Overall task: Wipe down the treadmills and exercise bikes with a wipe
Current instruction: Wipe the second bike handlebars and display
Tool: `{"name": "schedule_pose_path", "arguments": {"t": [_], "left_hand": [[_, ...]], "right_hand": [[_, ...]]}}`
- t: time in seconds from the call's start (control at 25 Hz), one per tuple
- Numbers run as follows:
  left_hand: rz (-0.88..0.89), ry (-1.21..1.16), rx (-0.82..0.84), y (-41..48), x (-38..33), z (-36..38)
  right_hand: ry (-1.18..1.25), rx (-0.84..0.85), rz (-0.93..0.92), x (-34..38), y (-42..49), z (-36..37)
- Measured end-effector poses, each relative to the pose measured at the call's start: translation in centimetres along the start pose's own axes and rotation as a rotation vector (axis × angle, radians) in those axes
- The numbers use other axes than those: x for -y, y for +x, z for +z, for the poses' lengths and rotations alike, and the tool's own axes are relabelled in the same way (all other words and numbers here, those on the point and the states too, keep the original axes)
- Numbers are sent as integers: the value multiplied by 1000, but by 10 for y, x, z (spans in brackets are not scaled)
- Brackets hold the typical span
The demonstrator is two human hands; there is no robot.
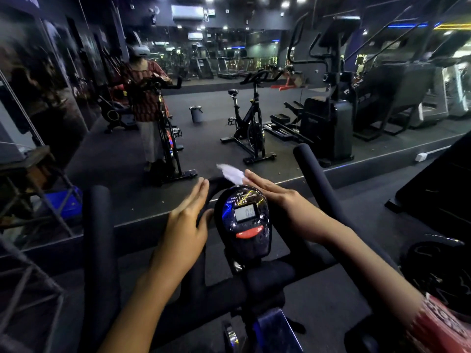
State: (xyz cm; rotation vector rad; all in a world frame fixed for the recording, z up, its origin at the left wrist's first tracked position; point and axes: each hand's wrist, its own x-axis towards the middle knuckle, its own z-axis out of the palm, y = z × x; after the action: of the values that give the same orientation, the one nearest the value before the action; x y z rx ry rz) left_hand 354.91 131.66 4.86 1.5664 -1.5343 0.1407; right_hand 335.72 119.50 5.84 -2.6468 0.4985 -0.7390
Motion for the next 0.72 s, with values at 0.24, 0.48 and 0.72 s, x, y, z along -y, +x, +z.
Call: {"name": "schedule_pose_path", "arguments": {"t": [0.24, 0.48, 0.72], "left_hand": [[-23, 116, 114, -34, -14, -3], [21, 194, 137, -69, -16, 0], [-31, 141, 136, -92, -24, -8]], "right_hand": [[-138, 102, 271, 34, -76, 7], [-270, -45, 378, 69, -86, -15], [-244, -41, 730, 101, -84, 39]]}}
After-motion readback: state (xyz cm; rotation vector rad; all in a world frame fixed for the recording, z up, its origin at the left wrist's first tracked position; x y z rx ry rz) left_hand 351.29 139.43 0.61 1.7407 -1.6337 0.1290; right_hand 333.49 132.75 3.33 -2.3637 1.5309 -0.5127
